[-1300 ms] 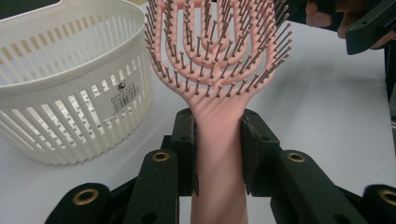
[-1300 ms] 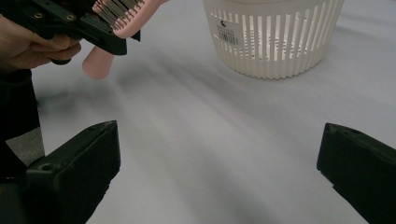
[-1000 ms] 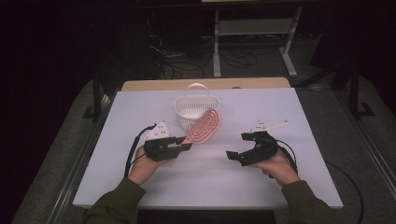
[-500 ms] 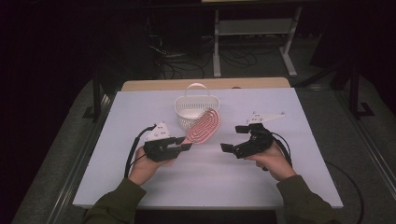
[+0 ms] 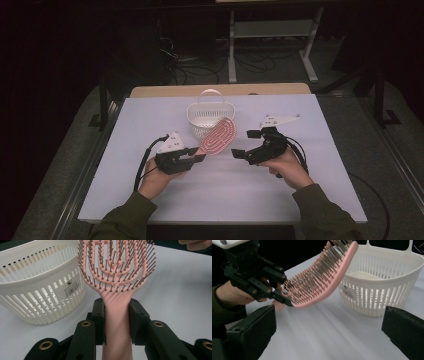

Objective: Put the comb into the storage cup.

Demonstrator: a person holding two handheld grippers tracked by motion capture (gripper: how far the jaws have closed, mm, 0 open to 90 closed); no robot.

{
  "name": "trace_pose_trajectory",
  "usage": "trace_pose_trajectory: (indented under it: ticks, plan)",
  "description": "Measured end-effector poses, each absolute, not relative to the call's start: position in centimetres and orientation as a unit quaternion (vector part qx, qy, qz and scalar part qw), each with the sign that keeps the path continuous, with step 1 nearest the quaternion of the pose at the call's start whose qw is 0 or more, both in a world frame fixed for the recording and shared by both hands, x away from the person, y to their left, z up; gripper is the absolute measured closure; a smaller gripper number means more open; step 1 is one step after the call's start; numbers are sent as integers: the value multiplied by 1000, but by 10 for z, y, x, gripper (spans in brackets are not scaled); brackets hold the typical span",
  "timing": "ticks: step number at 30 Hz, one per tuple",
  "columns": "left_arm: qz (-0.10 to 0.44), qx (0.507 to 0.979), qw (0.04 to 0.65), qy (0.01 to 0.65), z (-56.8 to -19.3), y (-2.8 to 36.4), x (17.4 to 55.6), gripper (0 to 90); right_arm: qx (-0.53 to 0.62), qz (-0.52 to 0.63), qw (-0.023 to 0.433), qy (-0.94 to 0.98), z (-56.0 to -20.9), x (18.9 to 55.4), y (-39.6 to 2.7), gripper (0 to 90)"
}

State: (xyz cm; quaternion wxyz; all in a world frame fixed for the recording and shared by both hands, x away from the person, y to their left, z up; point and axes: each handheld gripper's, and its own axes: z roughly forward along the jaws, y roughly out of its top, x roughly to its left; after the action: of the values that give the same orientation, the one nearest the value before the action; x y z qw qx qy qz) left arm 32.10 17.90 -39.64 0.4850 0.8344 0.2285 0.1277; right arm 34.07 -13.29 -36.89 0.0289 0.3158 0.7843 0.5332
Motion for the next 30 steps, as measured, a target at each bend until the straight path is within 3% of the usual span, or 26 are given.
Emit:
trace_pose_trajectory:
  ticks: [30]
  plan:
    - [137,824,497,235,-397,182,318,701,309,544,20,779,-362,357,-109,0]
